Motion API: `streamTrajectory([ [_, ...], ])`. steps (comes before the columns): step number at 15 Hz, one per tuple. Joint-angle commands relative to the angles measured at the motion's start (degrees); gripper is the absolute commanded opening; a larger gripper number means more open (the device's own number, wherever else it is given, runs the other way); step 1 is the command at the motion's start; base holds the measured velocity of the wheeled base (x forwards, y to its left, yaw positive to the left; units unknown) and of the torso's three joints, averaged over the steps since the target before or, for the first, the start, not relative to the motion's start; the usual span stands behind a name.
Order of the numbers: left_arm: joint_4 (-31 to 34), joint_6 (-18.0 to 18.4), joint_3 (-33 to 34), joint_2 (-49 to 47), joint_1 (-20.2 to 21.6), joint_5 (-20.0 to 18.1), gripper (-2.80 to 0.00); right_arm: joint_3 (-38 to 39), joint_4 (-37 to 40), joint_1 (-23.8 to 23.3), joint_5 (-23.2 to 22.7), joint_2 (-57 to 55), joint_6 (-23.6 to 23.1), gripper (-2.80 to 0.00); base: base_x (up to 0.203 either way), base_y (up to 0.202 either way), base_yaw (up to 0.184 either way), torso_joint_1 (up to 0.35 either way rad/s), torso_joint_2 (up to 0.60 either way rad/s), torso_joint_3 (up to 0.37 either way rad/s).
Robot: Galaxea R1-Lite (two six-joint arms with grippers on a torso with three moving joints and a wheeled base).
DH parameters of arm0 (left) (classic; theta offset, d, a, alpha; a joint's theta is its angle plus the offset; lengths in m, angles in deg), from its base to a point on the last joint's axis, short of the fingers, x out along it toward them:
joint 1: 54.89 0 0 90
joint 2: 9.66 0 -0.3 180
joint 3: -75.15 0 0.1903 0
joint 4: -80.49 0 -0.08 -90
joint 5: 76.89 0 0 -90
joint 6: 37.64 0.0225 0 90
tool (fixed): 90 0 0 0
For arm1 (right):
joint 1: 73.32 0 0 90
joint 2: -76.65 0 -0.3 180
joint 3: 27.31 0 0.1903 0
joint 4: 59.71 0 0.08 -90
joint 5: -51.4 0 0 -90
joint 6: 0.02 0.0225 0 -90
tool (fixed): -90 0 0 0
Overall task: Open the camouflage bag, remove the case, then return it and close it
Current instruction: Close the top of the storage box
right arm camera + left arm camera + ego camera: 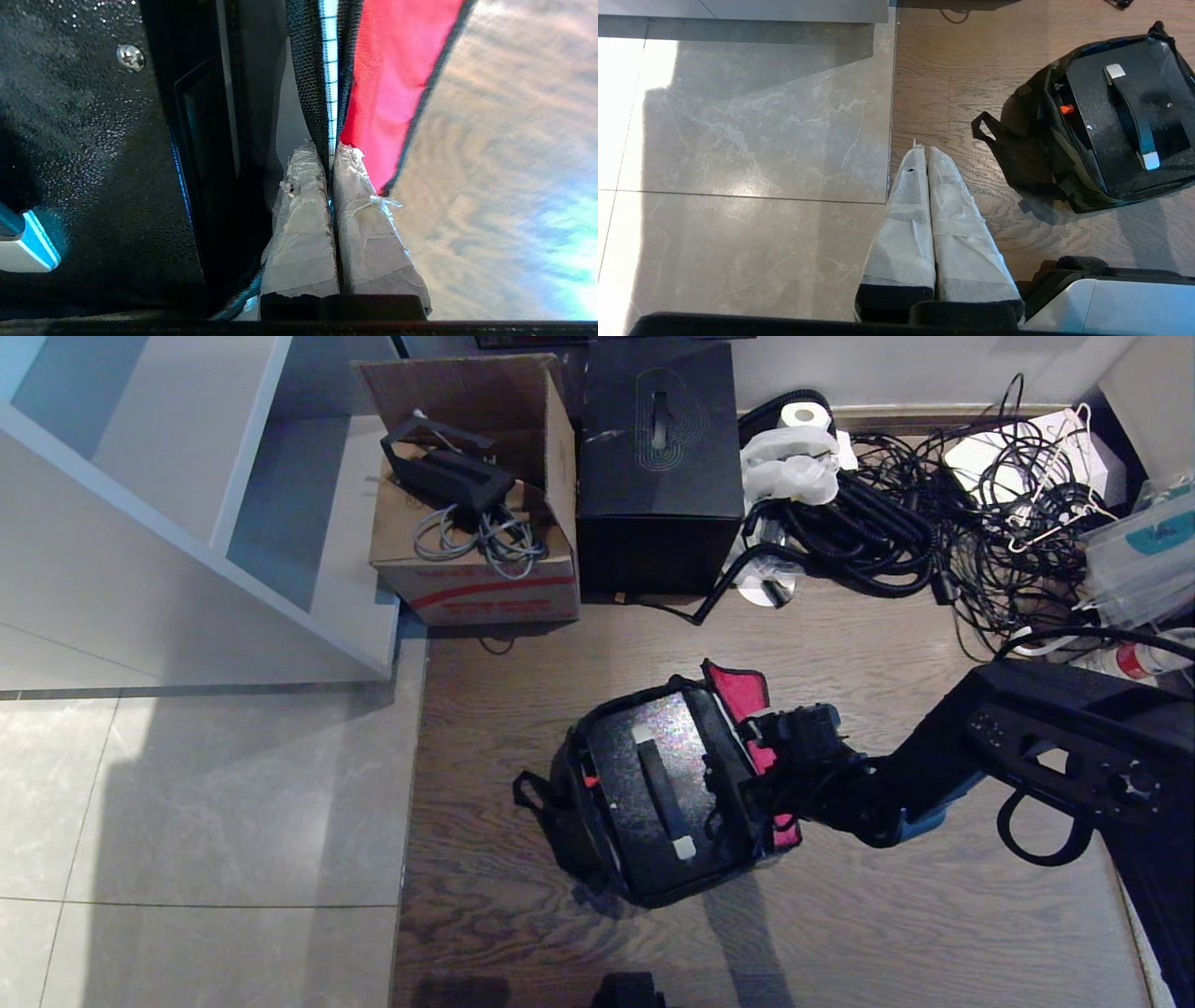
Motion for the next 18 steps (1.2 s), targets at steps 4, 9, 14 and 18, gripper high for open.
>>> streamTrajectory([
  [4, 0.0, 0.0, 0.0, 0.0, 0.0, 0.0, -2.8, -3.9, -0.9, -2.7, -0.3, 1.9, -6.6, -2.8, 0.0, 0.0, 0.0, 0.0, 0.0, 0.0],
  [9, 0.0, 0.0, 0.0, 0.0, 0.0, 0.0, -2.8, -14.2, -1.0, -6.6, -7.3, 2.5, -14.6, -2.8, 0.0, 0.0, 0.0, 0.0, 0.0, 0.0],
  [14, 0.0, 0.0, 0.0, 0.0, 0.0, 0.0, -2.8, -9.0, -1.6, -7.1, -9.1, 3.5, -13.7, 0.0, 0.0, 0.0, 0.0, 0.0, 0.0, 0.0],
  [18, 0.0, 0.0, 0.0, 0.0, 0.0, 0.0, -2.8, -4.5, -2.4, -6.4, -9.3, 6.0, -3.1, 0.0, 0.0, 0.0, 0.0, 0.0, 0.0, 0.0],
])
